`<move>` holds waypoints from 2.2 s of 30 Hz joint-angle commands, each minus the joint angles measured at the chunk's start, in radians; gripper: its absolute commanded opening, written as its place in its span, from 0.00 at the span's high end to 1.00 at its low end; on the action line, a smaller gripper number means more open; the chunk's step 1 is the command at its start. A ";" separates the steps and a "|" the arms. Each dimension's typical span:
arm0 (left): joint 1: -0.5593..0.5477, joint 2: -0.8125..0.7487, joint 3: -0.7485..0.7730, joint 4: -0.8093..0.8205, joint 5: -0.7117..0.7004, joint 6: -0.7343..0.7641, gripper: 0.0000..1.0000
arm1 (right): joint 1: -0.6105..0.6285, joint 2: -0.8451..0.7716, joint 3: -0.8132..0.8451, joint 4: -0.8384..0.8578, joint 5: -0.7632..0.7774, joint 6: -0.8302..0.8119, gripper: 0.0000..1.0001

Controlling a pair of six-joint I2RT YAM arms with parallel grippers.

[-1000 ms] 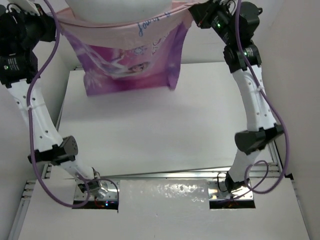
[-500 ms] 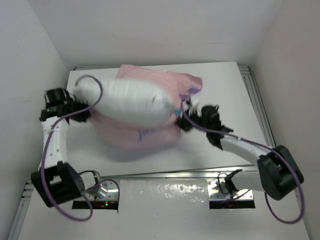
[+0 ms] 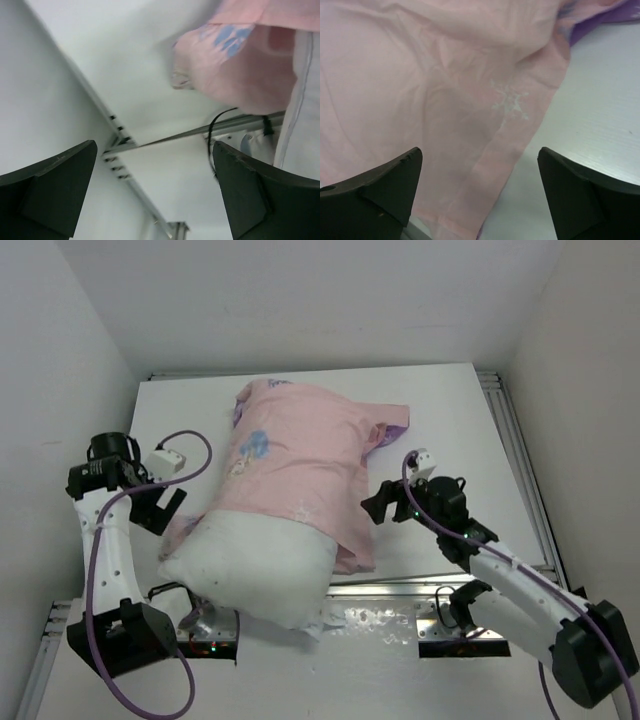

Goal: Put the pillow into the pillowcase

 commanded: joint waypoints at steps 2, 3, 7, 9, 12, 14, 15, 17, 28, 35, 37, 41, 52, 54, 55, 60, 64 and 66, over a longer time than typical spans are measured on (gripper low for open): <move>0.004 0.014 0.205 -0.022 -0.068 0.047 0.00 | 0.000 0.152 0.098 -0.069 -0.263 0.034 0.01; 0.004 0.032 0.242 -0.022 -0.059 0.062 0.00 | 0.004 0.176 0.099 -0.044 -0.289 0.071 0.01; 0.004 0.062 0.406 0.030 0.105 0.050 0.00 | 0.017 0.275 0.084 0.173 -0.362 0.161 0.01; 0.002 0.074 0.428 0.030 0.308 0.050 0.00 | 0.057 0.342 0.111 0.213 -0.349 0.157 0.01; -0.018 0.097 0.402 0.129 0.455 -0.037 0.01 | 0.083 0.528 0.261 0.244 -0.378 0.114 0.17; -0.038 0.112 0.382 0.194 0.464 -0.097 0.10 | 0.062 0.648 0.422 0.293 -0.395 0.140 0.39; -0.058 0.114 0.362 0.247 0.461 -0.140 0.12 | 0.054 0.780 0.503 0.292 -0.400 0.140 0.64; -0.096 0.117 0.354 0.282 0.451 -0.171 0.20 | 0.047 0.917 0.815 0.177 -0.420 0.081 0.79; -0.627 0.187 0.146 0.616 -0.034 -0.325 0.15 | 0.036 1.129 1.434 -0.345 -0.316 -0.282 0.18; -0.651 0.335 0.167 0.892 -0.476 -0.337 0.17 | 0.028 0.734 0.982 -0.149 -0.285 -0.115 0.11; -0.653 0.335 0.187 0.934 -0.457 -0.338 0.19 | 0.069 0.671 0.779 0.027 -0.262 -0.032 0.11; -0.653 0.399 0.224 0.925 -0.471 -0.274 0.19 | 0.149 0.577 0.557 0.206 -0.124 0.095 0.12; -0.615 0.563 0.161 1.053 -0.537 -0.222 0.25 | 0.402 0.614 0.353 0.486 0.094 0.404 0.01; -0.611 0.583 0.196 1.058 -0.540 -0.228 0.36 | 0.413 0.640 0.339 0.539 0.132 0.514 0.01; -0.611 0.597 0.214 1.046 -0.534 -0.234 0.41 | 0.418 0.684 0.345 0.546 0.132 0.546 0.01; -0.613 0.580 0.219 1.013 -0.500 -0.243 1.00 | 0.445 0.879 0.470 0.594 0.040 0.779 0.01; -0.613 0.540 0.179 1.006 -0.485 -0.239 1.00 | 0.473 1.011 0.553 0.623 0.098 0.842 0.01; -0.613 0.513 0.169 0.984 -0.467 -0.251 1.00 | 0.474 1.042 0.589 0.703 0.164 0.824 0.01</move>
